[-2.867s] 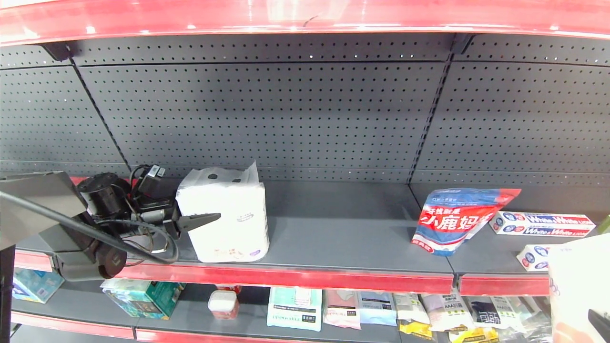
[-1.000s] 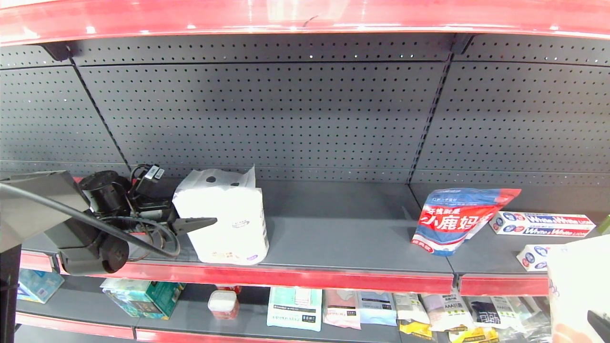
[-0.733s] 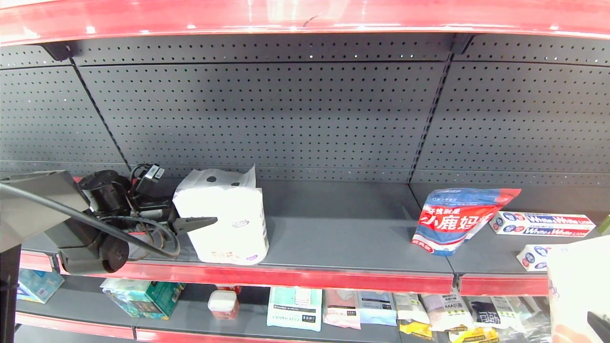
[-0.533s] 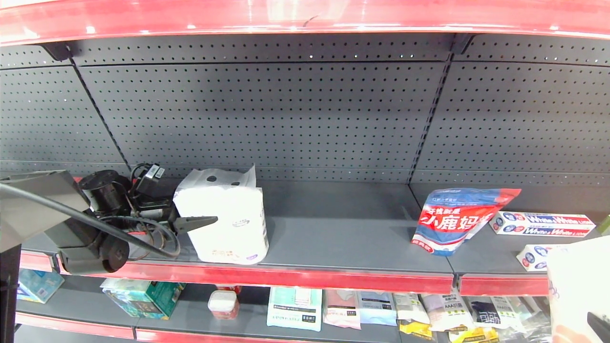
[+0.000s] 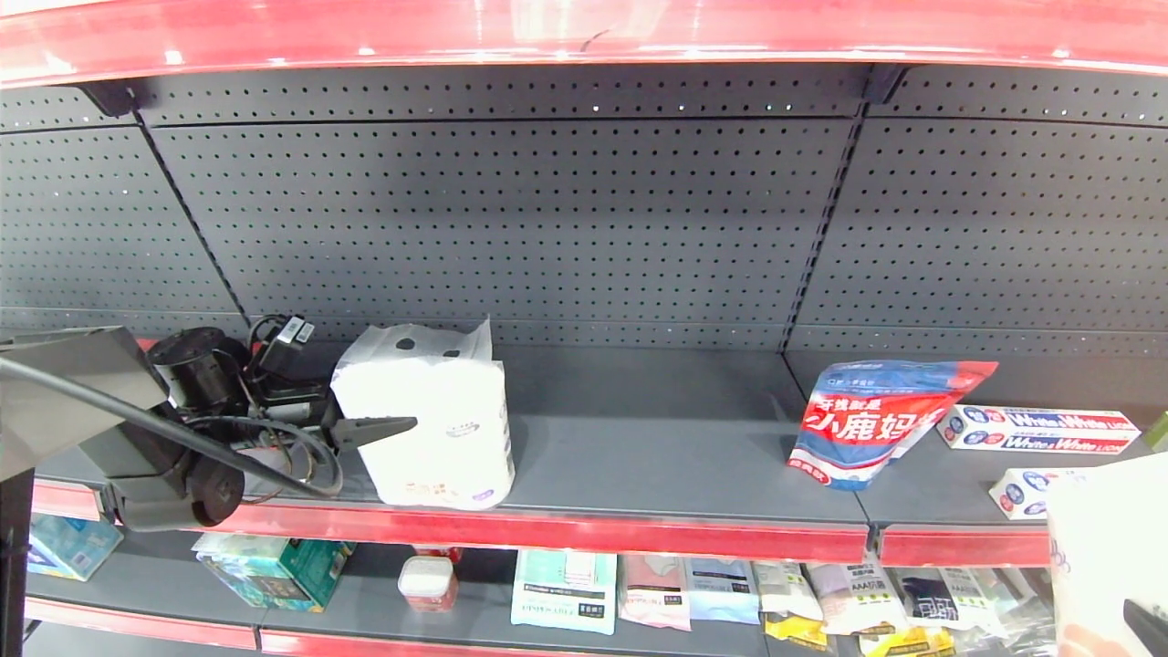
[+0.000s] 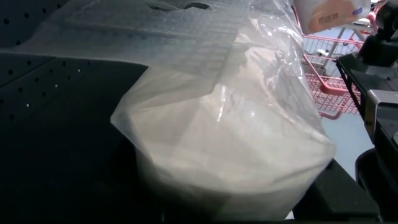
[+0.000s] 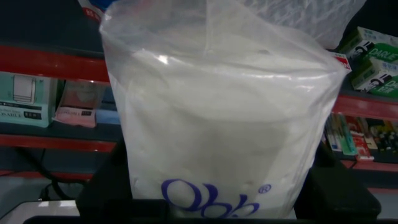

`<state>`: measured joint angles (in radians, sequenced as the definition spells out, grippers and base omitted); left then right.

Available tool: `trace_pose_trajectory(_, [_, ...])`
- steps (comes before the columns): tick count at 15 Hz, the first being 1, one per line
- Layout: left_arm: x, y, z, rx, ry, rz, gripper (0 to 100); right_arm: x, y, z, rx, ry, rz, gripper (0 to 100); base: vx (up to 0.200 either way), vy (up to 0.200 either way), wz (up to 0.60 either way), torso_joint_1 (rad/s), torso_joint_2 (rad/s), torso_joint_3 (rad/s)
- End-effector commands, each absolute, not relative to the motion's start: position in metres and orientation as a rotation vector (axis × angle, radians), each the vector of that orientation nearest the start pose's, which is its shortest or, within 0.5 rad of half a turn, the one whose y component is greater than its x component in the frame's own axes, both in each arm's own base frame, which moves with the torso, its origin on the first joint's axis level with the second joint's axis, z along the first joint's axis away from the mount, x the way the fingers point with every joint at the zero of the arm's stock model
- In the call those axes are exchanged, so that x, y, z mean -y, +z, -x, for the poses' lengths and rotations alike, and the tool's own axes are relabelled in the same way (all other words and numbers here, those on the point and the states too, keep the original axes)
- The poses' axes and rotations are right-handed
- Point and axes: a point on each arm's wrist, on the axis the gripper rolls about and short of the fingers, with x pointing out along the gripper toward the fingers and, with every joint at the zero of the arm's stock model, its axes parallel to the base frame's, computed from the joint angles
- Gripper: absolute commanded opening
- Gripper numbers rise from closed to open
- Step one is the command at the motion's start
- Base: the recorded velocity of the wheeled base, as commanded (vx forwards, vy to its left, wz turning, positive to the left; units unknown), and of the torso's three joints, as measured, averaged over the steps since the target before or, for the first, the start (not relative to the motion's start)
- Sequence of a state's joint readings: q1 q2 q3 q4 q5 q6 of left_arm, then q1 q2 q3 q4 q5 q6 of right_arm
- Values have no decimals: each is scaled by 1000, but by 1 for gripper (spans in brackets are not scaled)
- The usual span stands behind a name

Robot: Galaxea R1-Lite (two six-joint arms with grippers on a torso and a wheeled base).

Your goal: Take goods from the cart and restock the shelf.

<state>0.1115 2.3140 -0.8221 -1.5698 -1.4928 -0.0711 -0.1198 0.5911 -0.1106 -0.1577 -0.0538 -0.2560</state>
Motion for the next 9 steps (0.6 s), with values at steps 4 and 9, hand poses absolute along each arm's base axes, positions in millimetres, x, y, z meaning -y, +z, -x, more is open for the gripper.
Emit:
trace_pose_trajectory(4, [-18,61,-374,14,-1385,-5,0,6,121,-38,-344,-129,243,0,0,0,0,0,0,0])
trace_pose_trajectory(9, [-18,60,-374,15,-1385,-7,0,6,121,-37,-343,-130,243,0,0,0,0,0,0,0])
